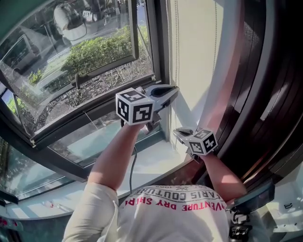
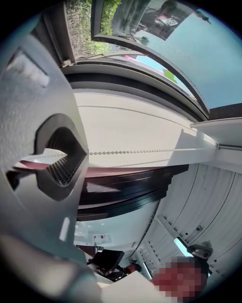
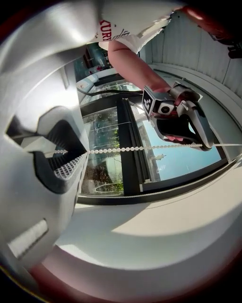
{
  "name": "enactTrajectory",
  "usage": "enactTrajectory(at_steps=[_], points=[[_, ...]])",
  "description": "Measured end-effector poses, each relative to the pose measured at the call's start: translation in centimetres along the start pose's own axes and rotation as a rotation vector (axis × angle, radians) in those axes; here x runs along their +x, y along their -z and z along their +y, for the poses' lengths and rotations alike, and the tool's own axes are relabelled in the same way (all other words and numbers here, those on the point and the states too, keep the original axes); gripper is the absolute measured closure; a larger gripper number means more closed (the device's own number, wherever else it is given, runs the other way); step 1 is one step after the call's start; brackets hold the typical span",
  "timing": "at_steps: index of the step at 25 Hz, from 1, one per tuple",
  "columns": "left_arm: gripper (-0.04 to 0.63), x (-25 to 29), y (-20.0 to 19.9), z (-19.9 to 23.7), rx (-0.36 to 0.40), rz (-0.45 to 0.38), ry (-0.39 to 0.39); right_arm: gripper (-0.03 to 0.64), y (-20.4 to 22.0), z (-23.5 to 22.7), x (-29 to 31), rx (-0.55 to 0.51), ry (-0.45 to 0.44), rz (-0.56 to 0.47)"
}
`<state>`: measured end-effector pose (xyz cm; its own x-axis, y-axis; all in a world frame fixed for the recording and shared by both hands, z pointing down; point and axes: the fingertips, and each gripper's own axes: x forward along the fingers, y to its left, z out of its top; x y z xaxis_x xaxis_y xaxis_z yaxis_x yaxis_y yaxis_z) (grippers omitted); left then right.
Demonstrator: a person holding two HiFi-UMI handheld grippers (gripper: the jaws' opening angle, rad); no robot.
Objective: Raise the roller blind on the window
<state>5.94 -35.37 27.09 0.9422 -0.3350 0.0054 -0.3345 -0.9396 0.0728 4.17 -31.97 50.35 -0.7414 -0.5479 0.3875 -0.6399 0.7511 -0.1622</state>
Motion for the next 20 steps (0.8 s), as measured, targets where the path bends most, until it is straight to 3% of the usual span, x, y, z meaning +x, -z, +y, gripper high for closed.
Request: enactTrajectory(at_steps=[6, 20], points=[[0.591, -0.2, 4.4, 0.6, -0.025, 0.033, -0.034, 0.611, 4.2, -0.2, 0.9, 0.044, 0.005, 0.073], [0.59, -0.1, 11.7, -0.6, -0.102, 0.118, -0.003, 0.609, 11.3, -0.5, 2.1, 0.103, 0.019, 0.224]])
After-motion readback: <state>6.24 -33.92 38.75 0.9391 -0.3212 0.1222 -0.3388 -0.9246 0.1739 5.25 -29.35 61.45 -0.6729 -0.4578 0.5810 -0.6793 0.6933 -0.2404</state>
